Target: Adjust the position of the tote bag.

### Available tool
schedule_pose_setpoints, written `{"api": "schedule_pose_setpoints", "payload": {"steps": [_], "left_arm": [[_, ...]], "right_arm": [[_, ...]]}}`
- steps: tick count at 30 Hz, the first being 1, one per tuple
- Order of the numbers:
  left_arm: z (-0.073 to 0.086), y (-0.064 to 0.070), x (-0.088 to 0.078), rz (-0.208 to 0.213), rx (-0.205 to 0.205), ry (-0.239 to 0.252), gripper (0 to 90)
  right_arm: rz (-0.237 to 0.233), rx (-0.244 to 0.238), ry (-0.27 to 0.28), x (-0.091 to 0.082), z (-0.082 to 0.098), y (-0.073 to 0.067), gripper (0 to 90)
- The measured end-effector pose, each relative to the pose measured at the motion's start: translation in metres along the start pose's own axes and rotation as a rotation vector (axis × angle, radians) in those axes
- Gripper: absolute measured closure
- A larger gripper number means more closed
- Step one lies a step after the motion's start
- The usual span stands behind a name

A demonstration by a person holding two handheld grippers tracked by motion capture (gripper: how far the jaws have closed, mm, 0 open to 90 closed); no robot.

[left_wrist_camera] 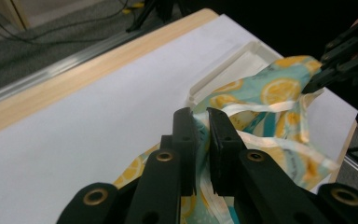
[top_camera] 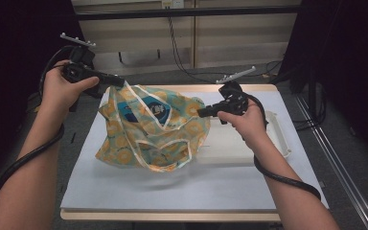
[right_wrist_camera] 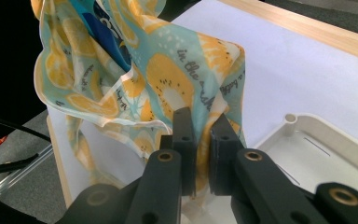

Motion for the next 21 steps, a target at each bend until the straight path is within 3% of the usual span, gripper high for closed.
{"api": "schedule_pose_setpoints", "payload": {"steps": [8, 21], "left_arm": [[0.009, -0.002, 0.015, 0.006, -0.009, -0.031, 82.5], [0.01, 0.004, 0.015, 0.016, 0.007, -0.05, 81.7]], "right_arm": [[0.014, -0.011, -0.001, -0.004, -0.001, 0.0, 81.3], [0.071, -0.081, 0.017, -0.015, -0.017, -0.011, 56.6]]}}
Point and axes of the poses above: each handheld gripper's, and its own axes: x roughly forward along the jaws, z roughly out of its underside, y roughly to its right, the point moved 3 cm from there along x, roughly forward along the jaws
